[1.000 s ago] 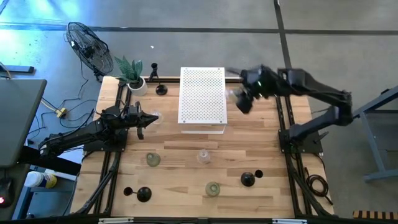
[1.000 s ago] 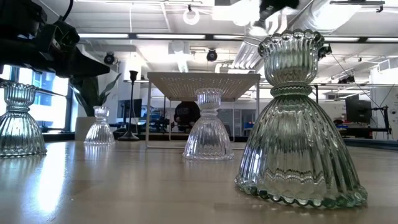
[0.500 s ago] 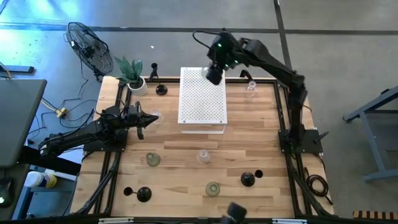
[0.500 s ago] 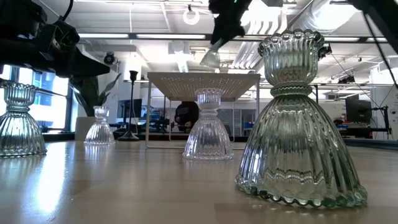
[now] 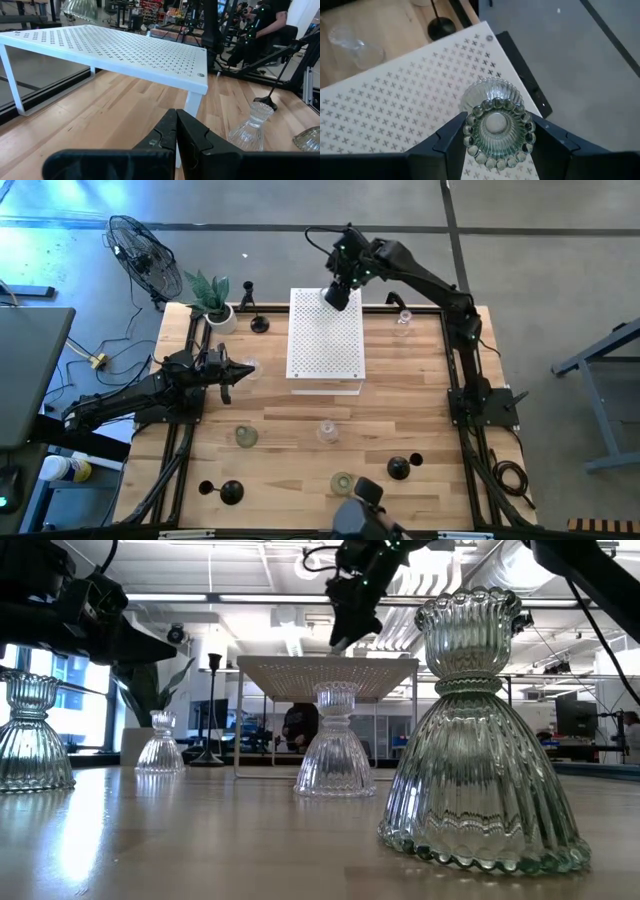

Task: Pick & Place candle stick holders
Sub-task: Put the top right green candle holder on the shelf

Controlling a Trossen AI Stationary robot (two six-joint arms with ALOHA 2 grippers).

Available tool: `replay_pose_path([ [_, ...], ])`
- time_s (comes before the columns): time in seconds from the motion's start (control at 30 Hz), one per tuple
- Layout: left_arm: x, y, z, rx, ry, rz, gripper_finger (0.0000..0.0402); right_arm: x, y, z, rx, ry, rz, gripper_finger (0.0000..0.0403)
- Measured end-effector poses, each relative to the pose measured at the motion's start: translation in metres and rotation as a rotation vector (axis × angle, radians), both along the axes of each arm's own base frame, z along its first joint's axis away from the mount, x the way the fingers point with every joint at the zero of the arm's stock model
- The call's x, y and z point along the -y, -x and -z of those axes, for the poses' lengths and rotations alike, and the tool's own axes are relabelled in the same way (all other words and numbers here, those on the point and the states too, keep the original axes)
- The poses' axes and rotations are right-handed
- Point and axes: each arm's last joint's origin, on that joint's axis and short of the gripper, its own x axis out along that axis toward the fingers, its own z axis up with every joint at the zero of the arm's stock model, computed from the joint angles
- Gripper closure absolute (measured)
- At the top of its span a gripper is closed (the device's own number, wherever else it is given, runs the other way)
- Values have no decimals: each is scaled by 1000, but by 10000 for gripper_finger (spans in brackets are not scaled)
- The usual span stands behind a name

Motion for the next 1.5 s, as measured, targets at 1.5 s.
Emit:
replay_pose_path([
  [1.5,0,0,0,0,0,0,401,12,-13,18,-31,91,-118,226],
])
